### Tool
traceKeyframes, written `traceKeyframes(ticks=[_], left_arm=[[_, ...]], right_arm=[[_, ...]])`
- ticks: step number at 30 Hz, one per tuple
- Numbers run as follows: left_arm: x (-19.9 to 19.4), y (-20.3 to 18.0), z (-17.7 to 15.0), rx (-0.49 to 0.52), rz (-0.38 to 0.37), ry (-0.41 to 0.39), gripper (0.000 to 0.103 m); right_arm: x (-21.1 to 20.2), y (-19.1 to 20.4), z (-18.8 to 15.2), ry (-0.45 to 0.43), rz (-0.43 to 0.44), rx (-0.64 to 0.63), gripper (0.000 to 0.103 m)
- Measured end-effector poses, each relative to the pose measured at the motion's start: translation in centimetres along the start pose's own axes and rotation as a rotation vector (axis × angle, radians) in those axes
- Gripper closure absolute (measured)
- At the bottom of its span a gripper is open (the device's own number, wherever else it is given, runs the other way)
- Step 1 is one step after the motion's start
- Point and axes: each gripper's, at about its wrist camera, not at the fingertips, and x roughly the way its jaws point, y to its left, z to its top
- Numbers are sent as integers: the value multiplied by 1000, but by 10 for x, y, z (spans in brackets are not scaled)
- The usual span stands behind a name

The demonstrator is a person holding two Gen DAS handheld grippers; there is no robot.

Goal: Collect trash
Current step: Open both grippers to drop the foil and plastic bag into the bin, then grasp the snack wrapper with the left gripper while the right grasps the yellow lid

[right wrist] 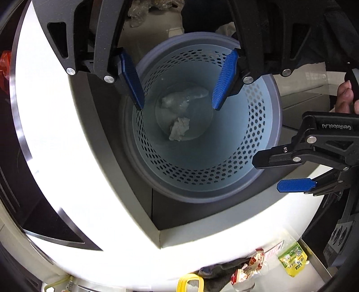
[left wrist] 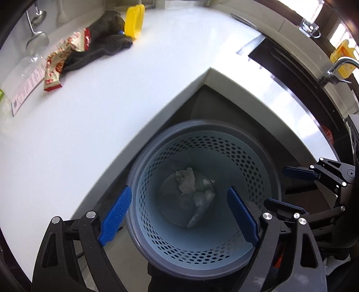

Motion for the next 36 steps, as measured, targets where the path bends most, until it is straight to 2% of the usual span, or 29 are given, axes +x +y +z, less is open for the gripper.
traceKeyframes(ticks=[6, 10, 17, 21, 26, 36], left_arm=[[-40, 29, 25, -64, 42, -114, 16], [-62, 52, 47, -92, 81, -180, 15], [-71, 97, 85, -39, 195, -255, 15], [-60, 127, 101, -11, 240, -251, 15], [-47, 155, 113, -31, 225, -226, 15], [-18, 178, 135, -9, 181, -186, 15]], right_arm=[[-28, 3, 27, -110, 26, 23, 40], [-45, 10, 60, -165, 51, 29, 40], [-56, 26, 107, -218, 79, 20, 40], [-50, 38, 126, -226, 86, 20, 40], [-44, 43, 149, -237, 91, 53, 40], [-23, 43, 212, -257, 90, 120, 40]])
